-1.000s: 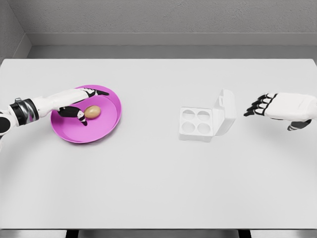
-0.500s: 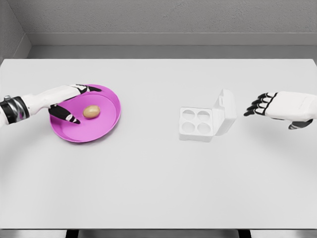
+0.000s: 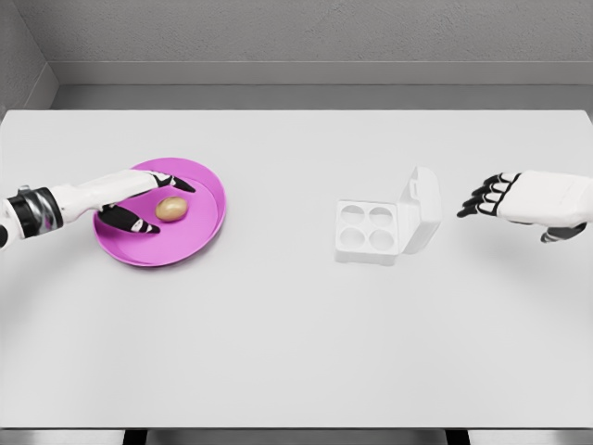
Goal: Pack egg into the box and close the box lid
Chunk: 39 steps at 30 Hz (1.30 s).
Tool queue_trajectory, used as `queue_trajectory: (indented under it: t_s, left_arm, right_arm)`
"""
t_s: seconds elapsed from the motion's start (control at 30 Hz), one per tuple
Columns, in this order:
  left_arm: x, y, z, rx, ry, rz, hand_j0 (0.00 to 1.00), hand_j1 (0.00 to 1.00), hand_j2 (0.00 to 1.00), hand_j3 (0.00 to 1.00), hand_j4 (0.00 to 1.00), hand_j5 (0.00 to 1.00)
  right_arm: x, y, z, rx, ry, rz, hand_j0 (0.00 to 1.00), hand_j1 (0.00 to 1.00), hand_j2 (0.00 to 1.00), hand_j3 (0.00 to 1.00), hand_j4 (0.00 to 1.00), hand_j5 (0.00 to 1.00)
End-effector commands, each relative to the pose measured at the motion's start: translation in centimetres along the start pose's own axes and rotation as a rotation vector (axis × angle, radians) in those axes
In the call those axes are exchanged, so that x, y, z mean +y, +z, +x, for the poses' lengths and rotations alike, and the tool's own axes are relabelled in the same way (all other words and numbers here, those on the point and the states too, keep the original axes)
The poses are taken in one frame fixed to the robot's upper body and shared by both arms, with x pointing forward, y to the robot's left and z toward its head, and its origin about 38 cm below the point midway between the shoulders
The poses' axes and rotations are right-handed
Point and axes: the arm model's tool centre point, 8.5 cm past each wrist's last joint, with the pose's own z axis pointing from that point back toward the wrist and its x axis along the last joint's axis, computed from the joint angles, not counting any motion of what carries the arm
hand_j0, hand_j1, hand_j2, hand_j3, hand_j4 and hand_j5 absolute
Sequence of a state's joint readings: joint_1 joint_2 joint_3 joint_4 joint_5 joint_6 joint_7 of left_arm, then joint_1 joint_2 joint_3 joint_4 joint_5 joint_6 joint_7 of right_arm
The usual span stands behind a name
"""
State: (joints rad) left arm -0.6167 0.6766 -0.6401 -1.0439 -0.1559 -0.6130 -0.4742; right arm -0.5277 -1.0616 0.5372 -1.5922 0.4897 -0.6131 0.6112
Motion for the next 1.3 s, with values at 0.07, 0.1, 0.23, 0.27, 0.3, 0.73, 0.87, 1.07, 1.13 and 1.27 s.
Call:
queue_trajectory:
  t_s: [0.07, 0.1, 0.23, 0.27, 0.3, 0.73, 0.87, 1.07, 1.13, 1.27]
  left_arm:
    - [0.0, -0.01, -0.01, 0.0, 0.007, 0.003, 0.8, 0.8, 0.8, 0.8, 0.8, 0.8]
    - [0.0, -0.01, -0.01, 0.0, 0.007, 0.003, 0.8, 0.8, 0.8, 0.8, 0.8, 0.8]
    - [0.0, -0.01, -0.01, 0.0, 0.007, 0.003, 0.77, 0.77, 0.77, 0.77, 0.77, 0.77]
    - [0.0, -0.01, -0.01, 0.0, 0.007, 0.003, 0.76, 0.76, 0.76, 0.76, 0.76, 0.76]
    - [-0.04, -0.02, -0.01, -0.001, 0.007, 0.002, 0.76, 0.76, 0.76, 0.76, 0.76, 0.76]
    - [-0.68, -0.65, 0.28, -0.009, 0.003, -0.026, 0.75, 0.75, 0.75, 0.75, 0.75, 0.75]
    - [-0.77, -0.71, 0.28, -0.009, 0.003, -0.028, 0.75, 0.75, 0.75, 0.75, 0.75, 0.75]
    - [-0.71, -0.78, 0.33, -0.011, 0.003, -0.027, 0.75, 0.75, 0.75, 0.75, 0.75, 0.75]
    - [-0.58, -0.73, 0.31, -0.011, 0.003, -0.023, 0.75, 0.75, 0.75, 0.75, 0.75, 0.75]
    - [-0.05, -0.69, 0.4, -0.014, 0.001, -0.011, 0.76, 0.76, 0.76, 0.76, 0.76, 0.76]
  right_arm:
    - [-0.02, 0.06, -0.04, 0.001, -0.003, -0.002, 1.0, 1.0, 1.0, 1.0, 1.0, 1.0]
    - [-0.05, 0.05, 0.0, 0.001, -0.002, -0.002, 1.0, 1.0, 1.0, 1.0, 1.0, 1.0]
    - [-0.05, 0.05, 0.0, 0.001, -0.002, -0.002, 1.0, 1.0, 1.0, 1.0, 1.0, 1.0]
    - [0.01, 0.03, 0.02, 0.0, -0.003, -0.001, 1.0, 1.0, 1.0, 1.0, 1.0, 1.0]
    - [-0.05, 0.05, 0.0, 0.001, -0.002, -0.002, 1.0, 1.0, 1.0, 1.0, 1.0, 1.0]
    - [0.04, 0.04, -0.01, 0.001, -0.004, -0.001, 1.0, 1.0, 1.0, 1.0, 1.0, 1.0]
    - [0.0, 0.07, -0.04, 0.002, -0.004, -0.002, 1.0, 1.0, 1.0, 1.0, 1.0, 1.0]
    - [-0.03, 0.06, 0.0, 0.001, -0.003, -0.002, 1.0, 1.0, 1.0, 1.0, 1.0, 1.0]
    - [-0.08, 0.08, -0.03, 0.002, -0.002, -0.003, 1.0, 1.0, 1.0, 1.0, 1.0, 1.0]
    - [-0.08, 0.08, -0.03, 0.002, -0.002, -0.003, 1.0, 1.0, 1.0, 1.0, 1.0, 1.0]
